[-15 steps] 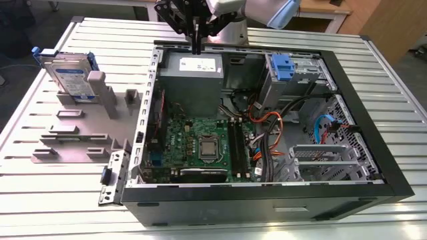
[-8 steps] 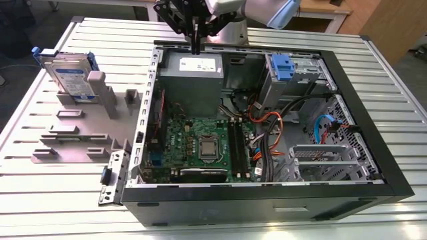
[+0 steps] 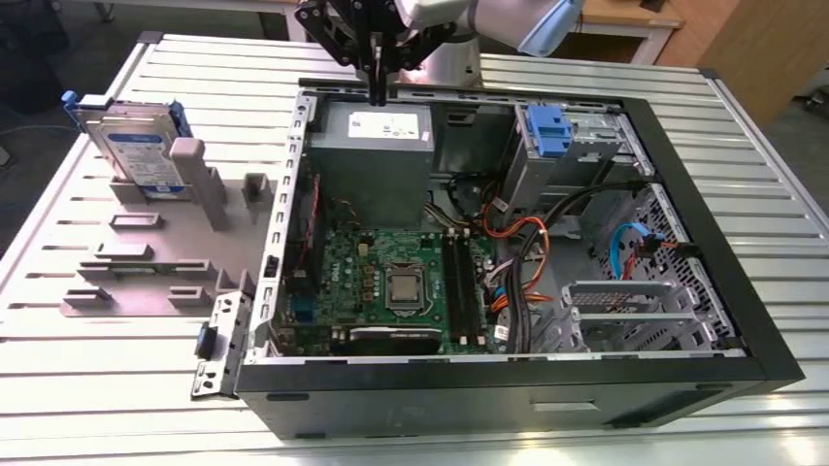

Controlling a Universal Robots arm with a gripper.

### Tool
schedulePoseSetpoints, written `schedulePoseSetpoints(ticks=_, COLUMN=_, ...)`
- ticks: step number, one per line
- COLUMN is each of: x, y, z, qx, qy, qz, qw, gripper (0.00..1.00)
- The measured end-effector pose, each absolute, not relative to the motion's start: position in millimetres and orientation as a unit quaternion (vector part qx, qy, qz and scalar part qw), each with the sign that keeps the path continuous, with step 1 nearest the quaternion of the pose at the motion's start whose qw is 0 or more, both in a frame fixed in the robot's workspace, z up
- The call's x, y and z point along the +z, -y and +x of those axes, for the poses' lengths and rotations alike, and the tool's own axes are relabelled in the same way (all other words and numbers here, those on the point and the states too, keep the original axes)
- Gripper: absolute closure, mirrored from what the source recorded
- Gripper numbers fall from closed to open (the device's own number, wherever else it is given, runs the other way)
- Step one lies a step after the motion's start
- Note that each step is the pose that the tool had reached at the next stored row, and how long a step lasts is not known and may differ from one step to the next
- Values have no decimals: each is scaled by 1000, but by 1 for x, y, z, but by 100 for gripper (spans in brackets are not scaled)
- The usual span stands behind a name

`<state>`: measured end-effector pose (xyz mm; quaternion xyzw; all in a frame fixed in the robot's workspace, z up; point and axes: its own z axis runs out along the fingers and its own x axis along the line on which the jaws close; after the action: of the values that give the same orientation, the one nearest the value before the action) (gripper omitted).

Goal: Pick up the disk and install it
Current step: 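Reach for the disk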

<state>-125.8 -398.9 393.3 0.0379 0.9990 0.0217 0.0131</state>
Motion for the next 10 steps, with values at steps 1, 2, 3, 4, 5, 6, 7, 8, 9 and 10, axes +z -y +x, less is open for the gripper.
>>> schedulePoseSetpoints(ticks=1, x=393, y=399, z=-126, qx=22, qy=-999, qz=38, qw=13, gripper=85)
schedulePoseSetpoints(ticks=2, x=393, y=399, z=-127, qx=22, qy=-999, qz=38, qw=13, gripper=85)
schedulePoseSetpoints(ticks=3, x=393, y=399, z=-127, qx=22, qy=-999, qz=38, qw=13, gripper=85)
schedulePoseSetpoints(ticks=4, x=393, y=399, z=-128, qx=22, qy=-999, qz=38, qw=13, gripper=85)
schedulePoseSetpoints(ticks=5, x=393, y=399, z=-128, qx=22, qy=-999, qz=38, qw=13, gripper=85)
schedulePoseSetpoints(ticks=6, x=393, y=399, z=-129, qx=22, qy=-999, qz=38, qw=13, gripper=85)
schedulePoseSetpoints(ticks=7, x=393, y=399, z=-129, qx=22, qy=-999, qz=38, qw=13, gripper=85)
schedulePoseSetpoints(ticks=8, x=393, y=399, z=-130, qx=22, qy=-999, qz=38, qw=13, gripper=85)
schedulePoseSetpoints(ticks=9, x=393, y=399, z=-130, qx=22, qy=-999, qz=38, qw=13, gripper=85)
schedulePoseSetpoints(ticks=10, x=393, y=399, z=-131, qx=22, qy=-999, qz=38, qw=13, gripper=85)
